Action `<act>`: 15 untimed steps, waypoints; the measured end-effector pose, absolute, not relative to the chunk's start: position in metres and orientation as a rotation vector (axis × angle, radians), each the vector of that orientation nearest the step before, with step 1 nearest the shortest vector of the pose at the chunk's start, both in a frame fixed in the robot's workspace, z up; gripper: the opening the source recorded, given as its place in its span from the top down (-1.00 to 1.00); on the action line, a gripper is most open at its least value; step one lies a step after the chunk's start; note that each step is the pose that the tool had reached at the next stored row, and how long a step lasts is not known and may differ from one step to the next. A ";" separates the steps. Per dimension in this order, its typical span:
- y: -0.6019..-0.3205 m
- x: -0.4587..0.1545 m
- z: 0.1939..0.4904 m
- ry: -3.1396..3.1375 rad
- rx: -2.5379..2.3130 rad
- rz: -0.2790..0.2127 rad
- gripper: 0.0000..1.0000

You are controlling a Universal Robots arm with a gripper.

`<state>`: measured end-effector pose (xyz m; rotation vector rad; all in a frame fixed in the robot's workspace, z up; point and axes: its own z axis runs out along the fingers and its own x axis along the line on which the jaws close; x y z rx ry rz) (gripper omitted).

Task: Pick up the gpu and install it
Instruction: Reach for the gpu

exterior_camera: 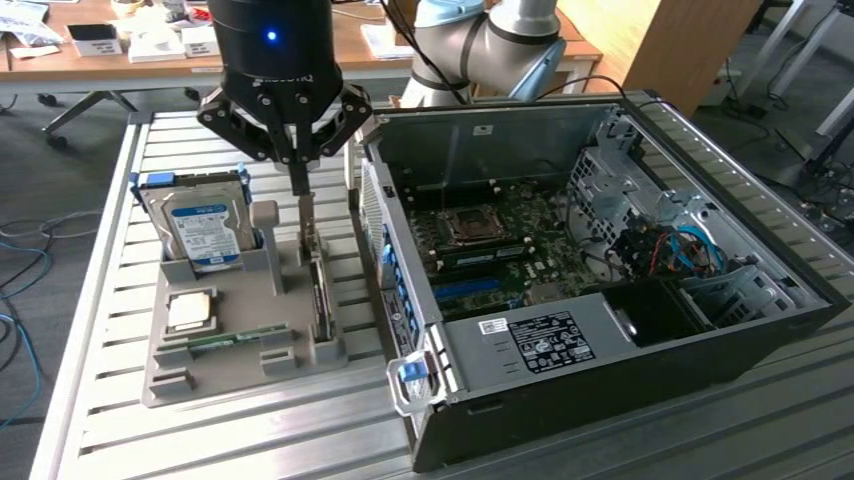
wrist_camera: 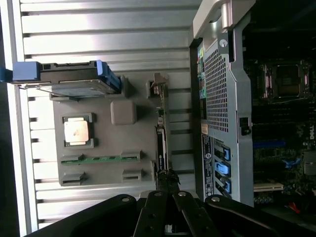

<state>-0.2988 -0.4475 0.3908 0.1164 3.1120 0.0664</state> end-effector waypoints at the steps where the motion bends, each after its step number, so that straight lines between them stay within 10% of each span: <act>1: -0.448 -0.299 0.390 3.112 0.116 0.066 0.79; 15: -0.448 -0.299 0.388 3.112 0.116 0.066 0.79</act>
